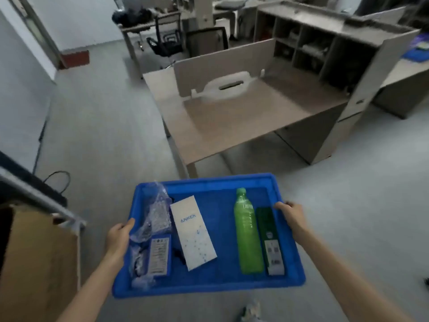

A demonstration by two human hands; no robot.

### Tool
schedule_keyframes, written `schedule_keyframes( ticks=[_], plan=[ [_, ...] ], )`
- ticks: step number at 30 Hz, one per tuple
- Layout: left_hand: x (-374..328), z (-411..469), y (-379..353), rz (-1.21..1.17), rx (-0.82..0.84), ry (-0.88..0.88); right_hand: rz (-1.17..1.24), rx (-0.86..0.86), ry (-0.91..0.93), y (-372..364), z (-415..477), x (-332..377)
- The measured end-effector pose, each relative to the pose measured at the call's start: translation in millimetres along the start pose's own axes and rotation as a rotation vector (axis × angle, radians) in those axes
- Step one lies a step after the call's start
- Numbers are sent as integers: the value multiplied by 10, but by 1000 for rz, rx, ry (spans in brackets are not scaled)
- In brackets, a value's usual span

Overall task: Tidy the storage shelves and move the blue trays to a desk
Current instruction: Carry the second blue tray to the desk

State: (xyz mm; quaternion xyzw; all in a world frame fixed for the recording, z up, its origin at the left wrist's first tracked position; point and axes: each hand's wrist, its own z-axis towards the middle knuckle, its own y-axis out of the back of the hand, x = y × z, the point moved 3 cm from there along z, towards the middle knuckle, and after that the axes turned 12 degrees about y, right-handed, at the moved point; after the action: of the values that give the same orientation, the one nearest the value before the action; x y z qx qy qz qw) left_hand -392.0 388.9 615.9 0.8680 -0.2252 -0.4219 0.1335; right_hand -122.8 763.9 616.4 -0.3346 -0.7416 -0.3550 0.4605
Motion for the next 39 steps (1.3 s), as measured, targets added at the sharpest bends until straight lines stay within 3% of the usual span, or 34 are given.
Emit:
schedule_keyframes(
  ticks=[8,13,25,33,39],
  plan=[
    [-1556,-123,-2894,117,258,-58,41,-299,12,2263,1554,219],
    [-2437,-37,-4991,238,377,-184,64,-465,-38,3558,2632,96],
    [-4744,-1357,-9428,376,573,-391,151,-819,-108,6549,4837,347],
    [-5365,-2133,-12202,386,582,-391,198,-854,-102,8712,6614,151],
    [-6086,-2730,-13725,365,525,-362,196,-776,-137,10112,7998,523]
  ],
)
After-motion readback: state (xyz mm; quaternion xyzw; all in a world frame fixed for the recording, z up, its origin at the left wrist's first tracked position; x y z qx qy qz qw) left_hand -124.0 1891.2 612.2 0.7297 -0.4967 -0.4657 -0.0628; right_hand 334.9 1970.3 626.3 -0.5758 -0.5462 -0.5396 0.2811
